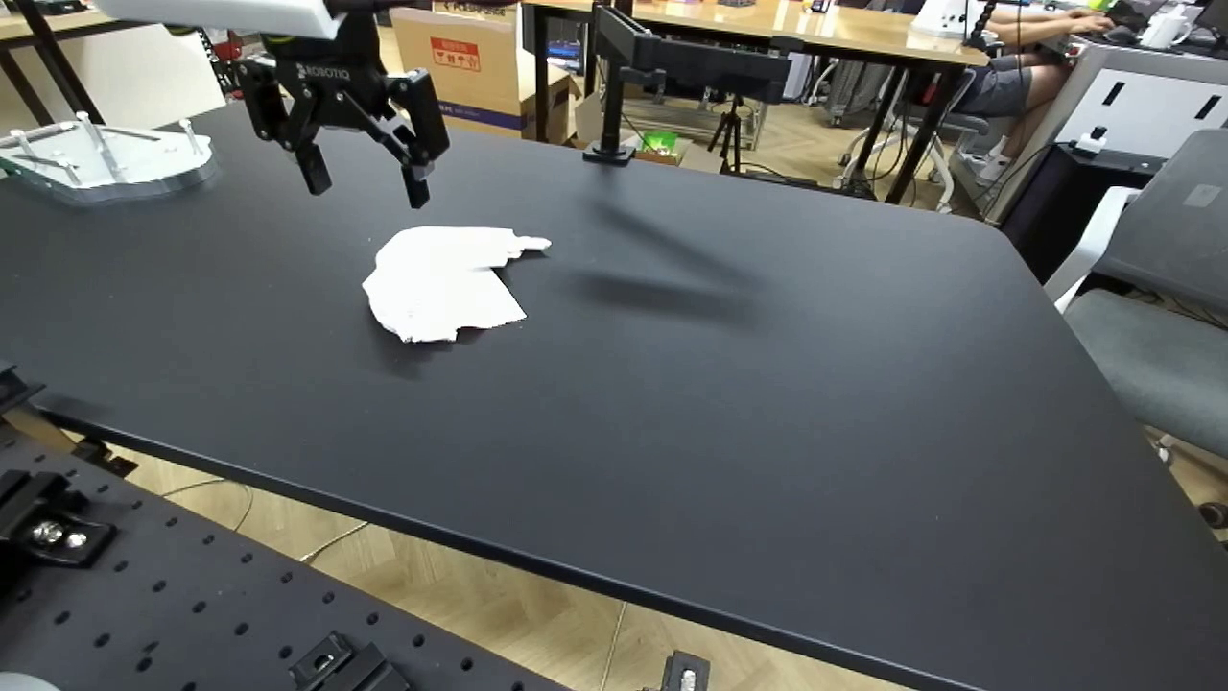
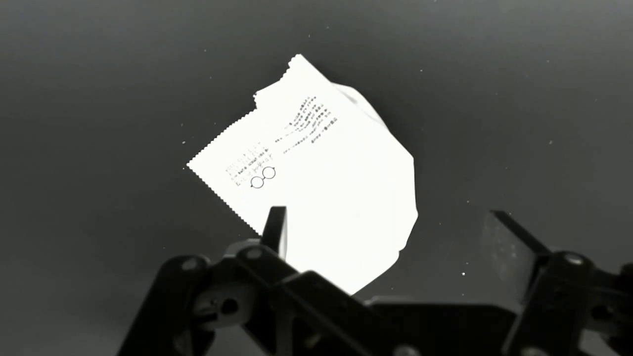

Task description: Pick the cloth on the table and put it on the black stand

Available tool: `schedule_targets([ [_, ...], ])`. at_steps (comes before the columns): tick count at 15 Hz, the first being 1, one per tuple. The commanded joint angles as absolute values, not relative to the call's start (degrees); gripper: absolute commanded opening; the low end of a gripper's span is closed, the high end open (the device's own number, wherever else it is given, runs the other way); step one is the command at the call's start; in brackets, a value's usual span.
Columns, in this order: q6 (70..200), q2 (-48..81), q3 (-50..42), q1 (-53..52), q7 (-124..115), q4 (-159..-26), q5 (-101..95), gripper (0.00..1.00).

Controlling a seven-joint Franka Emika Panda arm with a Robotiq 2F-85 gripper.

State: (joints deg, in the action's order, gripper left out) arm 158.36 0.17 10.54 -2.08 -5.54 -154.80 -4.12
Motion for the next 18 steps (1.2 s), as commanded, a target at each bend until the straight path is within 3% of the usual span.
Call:
schedule_targets([
  [1, 158.23, 0.45, 8.93, -3.70, -5.35, -154.41, -3.94, 1.00],
  [9, 156.79, 13.24, 2.61, -5.47, -13.92, -145.19, -21.29, 1.00],
  [18, 154.62, 22.42, 3.10, -11.95, -10.22, -137.69, -15.25, 1.00],
])
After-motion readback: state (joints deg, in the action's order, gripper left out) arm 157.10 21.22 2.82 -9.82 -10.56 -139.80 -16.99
